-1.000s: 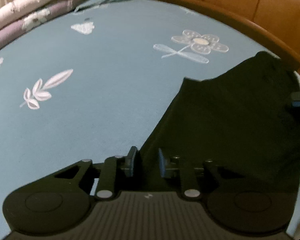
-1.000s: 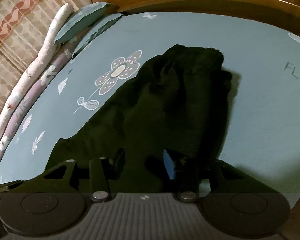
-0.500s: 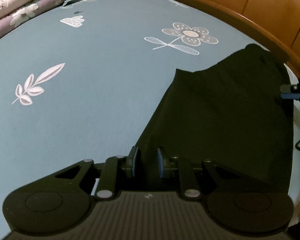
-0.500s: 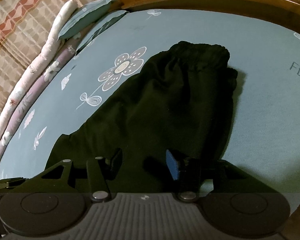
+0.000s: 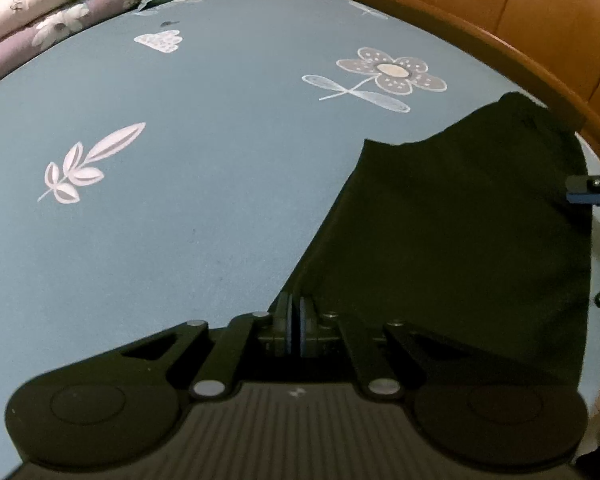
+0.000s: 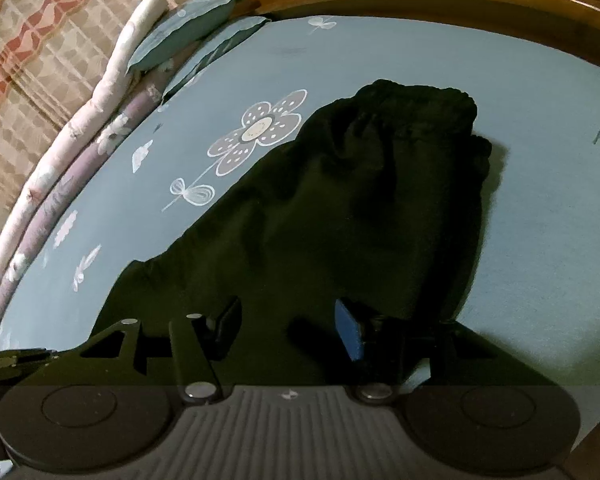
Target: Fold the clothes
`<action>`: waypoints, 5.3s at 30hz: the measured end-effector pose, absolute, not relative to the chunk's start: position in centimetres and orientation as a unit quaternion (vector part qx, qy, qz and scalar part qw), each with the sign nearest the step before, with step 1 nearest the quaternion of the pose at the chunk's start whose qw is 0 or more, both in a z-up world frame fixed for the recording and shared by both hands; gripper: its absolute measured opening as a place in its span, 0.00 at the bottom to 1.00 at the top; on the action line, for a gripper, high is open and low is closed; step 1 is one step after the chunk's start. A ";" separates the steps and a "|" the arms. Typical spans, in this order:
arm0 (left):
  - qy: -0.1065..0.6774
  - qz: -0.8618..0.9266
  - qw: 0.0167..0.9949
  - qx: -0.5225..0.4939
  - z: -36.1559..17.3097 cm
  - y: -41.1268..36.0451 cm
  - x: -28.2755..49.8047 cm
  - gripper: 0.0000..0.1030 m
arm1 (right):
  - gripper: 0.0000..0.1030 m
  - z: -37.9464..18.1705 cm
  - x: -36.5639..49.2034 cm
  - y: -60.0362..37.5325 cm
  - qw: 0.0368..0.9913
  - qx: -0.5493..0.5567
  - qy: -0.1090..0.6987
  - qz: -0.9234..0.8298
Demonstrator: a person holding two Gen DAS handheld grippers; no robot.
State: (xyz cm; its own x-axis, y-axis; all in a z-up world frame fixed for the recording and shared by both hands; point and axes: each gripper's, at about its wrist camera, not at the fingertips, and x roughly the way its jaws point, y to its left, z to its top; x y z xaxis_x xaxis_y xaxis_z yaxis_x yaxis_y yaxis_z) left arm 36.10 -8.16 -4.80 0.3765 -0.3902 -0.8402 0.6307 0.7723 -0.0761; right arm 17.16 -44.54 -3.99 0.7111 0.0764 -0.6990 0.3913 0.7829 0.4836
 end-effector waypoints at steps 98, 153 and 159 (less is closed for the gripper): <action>0.480 -0.051 0.876 0.002 -3.6 6.4 21.1 0.50 | 1.00 -3.9 28.1 -29.5 0.891 0.013 0.455 -0.005; 0.405 0.107 0.906 -0.063 -2.2 20.3 14.2 0.57 | 1.00 -1.4 31.2 -9.1 0.817 -0.021 0.472 0.330; 0.460 0.077 0.882 -0.060 -3.1 18.3 12.9 0.58 | 1.00 -2.3 31.4 -9.7 0.815 -0.003 0.484 0.319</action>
State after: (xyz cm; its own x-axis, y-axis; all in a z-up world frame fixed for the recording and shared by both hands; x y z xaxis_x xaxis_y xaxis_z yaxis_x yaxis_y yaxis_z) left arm 12.89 18.25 -3.13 0.5643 0.0800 -0.8217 -0.1908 0.9810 -0.0355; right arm 31.44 -9.74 -2.28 0.3274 0.5179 -0.7903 -0.5232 0.7959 0.3048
